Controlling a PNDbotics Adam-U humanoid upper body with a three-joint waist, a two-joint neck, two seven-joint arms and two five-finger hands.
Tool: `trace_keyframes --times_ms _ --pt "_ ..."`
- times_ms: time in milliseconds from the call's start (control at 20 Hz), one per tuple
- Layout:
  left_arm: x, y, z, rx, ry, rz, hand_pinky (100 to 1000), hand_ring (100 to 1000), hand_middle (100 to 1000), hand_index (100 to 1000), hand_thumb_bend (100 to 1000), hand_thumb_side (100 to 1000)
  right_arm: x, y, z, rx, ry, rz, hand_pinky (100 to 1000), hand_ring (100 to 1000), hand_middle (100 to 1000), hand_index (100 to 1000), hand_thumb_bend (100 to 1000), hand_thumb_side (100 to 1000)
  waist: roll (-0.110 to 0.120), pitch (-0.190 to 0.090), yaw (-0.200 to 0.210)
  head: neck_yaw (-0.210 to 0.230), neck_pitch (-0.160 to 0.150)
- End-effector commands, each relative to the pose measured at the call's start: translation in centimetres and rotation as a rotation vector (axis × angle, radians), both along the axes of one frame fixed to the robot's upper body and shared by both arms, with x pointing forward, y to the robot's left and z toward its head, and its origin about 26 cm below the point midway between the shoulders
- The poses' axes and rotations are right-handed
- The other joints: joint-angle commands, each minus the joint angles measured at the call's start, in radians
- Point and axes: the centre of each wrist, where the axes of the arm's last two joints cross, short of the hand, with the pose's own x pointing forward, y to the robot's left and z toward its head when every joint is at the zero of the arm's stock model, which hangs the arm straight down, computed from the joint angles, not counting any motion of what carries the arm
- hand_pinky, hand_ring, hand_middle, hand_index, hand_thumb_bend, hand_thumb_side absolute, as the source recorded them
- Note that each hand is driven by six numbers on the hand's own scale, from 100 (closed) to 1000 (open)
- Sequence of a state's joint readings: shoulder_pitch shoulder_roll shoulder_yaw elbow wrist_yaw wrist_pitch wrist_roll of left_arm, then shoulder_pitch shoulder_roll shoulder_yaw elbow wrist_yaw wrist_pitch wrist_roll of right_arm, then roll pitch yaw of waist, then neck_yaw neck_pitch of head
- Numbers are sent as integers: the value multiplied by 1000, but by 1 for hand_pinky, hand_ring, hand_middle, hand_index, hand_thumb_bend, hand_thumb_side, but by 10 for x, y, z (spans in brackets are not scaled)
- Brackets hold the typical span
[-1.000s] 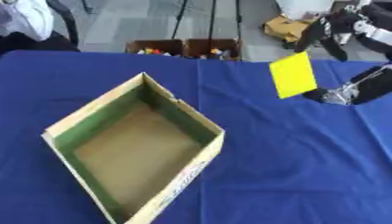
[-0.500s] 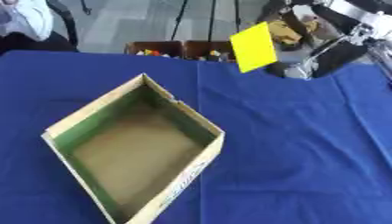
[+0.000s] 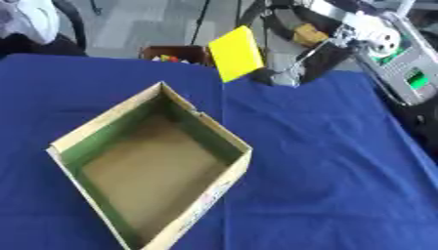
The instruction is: Pick up objects on the table and place them in the box.
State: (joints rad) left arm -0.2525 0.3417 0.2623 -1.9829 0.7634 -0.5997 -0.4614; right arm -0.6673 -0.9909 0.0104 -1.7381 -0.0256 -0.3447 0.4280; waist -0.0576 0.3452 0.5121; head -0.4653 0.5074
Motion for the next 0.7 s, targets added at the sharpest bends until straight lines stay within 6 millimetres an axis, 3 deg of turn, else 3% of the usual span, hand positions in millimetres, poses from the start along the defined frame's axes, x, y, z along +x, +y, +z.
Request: trace_keyframes --times_ms 50,700 --pt "-2 -1 9 3 -24 -16 693 733 874 955 100 919 -3 4 10 -24 -29 3 809 689 182 419 100 167 -14 -40 12 -19 -8" --pt "2 -5 19 -46 -63 -51 688 730 867 952 100 912 13 32 -10 -104 16 69 815 690 177 416 100 157 -27 -29 65 -66 -11"
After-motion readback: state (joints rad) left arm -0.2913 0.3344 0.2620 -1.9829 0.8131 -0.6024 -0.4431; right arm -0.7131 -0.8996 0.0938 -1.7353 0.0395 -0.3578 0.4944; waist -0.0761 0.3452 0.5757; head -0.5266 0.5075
